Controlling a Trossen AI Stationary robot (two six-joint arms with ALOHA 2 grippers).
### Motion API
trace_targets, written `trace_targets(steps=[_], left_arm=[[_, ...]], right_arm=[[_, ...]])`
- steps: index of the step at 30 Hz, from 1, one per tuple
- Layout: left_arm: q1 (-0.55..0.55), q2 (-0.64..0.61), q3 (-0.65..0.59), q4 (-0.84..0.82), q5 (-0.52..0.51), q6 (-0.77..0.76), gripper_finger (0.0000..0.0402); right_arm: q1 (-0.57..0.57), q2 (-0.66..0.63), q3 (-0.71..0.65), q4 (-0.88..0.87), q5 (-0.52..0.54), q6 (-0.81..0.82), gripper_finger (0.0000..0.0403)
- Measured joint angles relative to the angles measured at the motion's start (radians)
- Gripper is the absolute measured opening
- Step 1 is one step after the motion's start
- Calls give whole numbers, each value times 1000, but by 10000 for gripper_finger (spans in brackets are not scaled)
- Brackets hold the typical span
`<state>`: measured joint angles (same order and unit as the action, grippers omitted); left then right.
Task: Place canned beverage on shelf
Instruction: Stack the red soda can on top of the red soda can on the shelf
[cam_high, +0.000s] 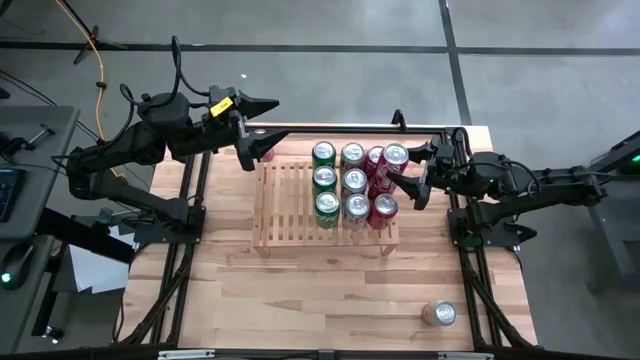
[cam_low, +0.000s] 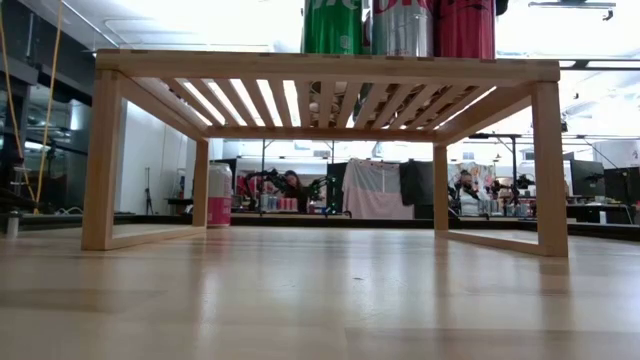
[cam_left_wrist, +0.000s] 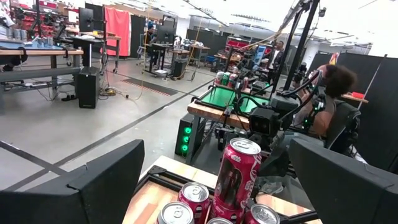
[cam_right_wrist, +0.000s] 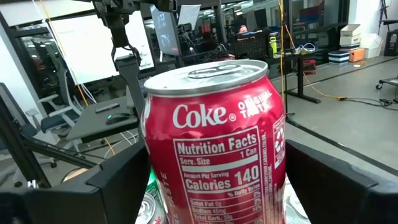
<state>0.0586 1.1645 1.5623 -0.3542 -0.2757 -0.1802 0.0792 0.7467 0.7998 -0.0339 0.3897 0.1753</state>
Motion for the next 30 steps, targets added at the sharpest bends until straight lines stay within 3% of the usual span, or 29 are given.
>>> trace_targets(steps=[17, 26, 30], left_arm=[[0, 0, 0, 0, 4, 0, 392], [0, 0, 0, 0, 4, 1, 392], [0, 0, 0, 0, 4, 1, 392]], right_arm=[[0, 0, 0, -1, -5, 7, 342], [0, 0, 0, 0, -5, 7, 394], [0, 0, 0, 0, -5, 7, 397]])
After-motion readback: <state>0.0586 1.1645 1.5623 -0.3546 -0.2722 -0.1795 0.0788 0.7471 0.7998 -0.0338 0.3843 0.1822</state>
